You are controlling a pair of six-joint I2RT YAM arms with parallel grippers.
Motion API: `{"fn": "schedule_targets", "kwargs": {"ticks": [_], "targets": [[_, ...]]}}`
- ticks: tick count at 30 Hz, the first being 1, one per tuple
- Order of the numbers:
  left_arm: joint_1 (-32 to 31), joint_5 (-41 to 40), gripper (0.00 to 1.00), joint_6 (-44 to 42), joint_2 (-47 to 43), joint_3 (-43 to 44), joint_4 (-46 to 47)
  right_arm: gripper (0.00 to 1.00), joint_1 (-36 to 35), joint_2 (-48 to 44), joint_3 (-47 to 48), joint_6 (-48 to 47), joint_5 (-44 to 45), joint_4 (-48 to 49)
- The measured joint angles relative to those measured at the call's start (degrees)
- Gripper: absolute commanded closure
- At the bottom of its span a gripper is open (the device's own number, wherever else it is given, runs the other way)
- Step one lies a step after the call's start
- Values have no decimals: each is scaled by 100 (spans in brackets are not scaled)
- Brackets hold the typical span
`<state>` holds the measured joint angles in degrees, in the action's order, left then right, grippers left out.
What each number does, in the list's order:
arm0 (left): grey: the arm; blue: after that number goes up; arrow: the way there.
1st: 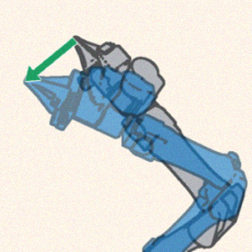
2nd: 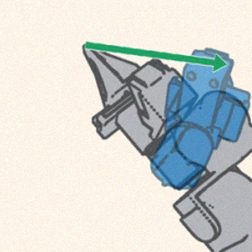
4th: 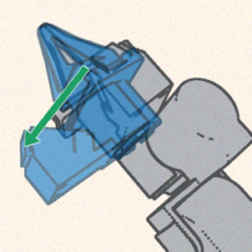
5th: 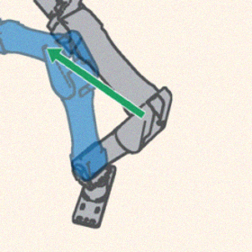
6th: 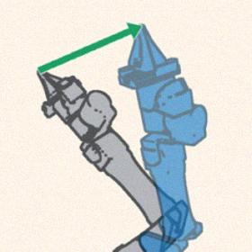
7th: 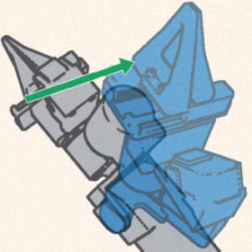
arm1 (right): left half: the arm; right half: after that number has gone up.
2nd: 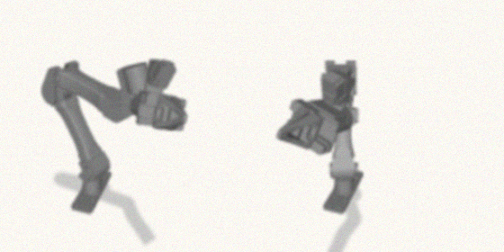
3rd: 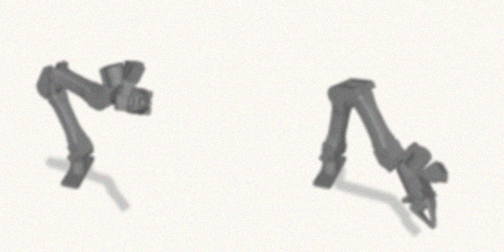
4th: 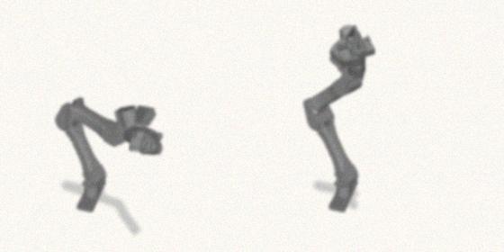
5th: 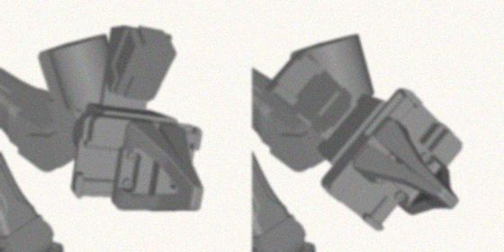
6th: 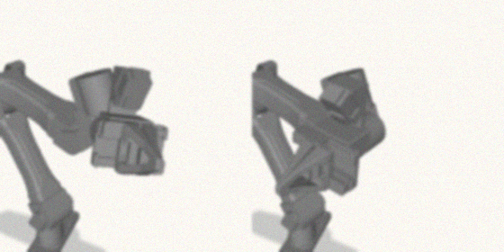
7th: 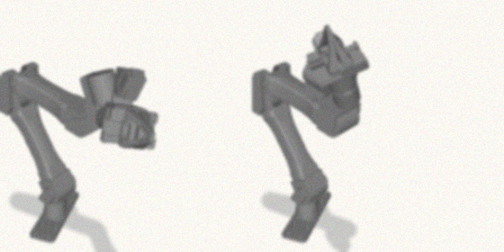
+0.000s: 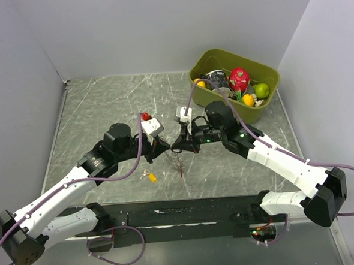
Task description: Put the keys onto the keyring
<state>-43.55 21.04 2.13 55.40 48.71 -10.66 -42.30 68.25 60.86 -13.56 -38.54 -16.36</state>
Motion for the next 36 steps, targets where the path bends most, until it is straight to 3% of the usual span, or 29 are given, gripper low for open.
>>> {"fn": "schedule_targets", "kwargs": {"ticks": [36], "targets": [[7,57,99,-4,0,0,-39,100,-31,-55,0,63,466,48]]}}
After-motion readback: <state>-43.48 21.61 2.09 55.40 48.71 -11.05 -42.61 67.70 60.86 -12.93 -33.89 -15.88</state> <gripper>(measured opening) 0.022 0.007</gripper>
